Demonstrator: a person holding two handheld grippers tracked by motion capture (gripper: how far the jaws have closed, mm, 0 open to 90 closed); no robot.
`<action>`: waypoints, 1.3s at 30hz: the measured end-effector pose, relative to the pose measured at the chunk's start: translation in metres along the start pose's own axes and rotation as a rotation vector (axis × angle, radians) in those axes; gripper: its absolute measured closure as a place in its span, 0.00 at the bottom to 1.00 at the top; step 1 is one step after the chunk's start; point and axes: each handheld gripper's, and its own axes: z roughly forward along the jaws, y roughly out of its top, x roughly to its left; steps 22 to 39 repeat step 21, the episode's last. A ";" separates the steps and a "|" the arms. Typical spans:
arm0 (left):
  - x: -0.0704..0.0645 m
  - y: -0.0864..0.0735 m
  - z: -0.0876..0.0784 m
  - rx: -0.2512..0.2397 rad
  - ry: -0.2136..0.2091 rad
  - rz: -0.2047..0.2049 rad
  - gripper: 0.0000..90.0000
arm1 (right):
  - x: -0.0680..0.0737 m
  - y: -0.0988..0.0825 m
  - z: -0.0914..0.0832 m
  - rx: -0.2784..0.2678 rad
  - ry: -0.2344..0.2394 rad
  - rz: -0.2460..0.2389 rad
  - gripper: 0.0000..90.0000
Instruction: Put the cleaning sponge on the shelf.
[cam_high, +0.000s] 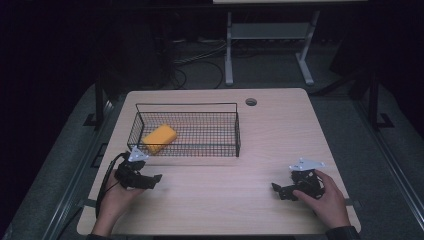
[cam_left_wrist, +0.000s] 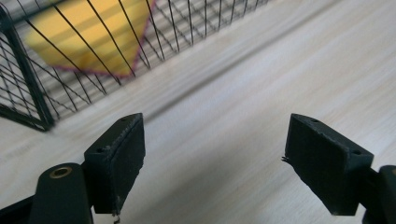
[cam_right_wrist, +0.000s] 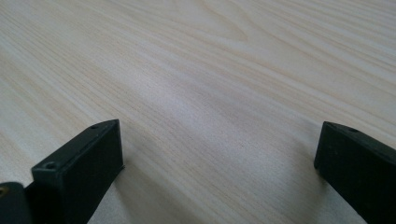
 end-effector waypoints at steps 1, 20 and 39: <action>-0.001 -0.003 0.002 0.002 -0.002 -0.006 0.22 | 0.000 0.000 0.000 0.001 0.000 0.000 0.00; -0.005 -0.032 0.013 0.008 -0.004 -0.018 0.14 | 0.000 0.000 0.000 0.001 0.000 0.002 0.00; -0.004 -0.033 0.013 0.002 -0.008 -0.023 0.14 | 0.000 0.000 0.000 0.001 -0.001 0.002 0.00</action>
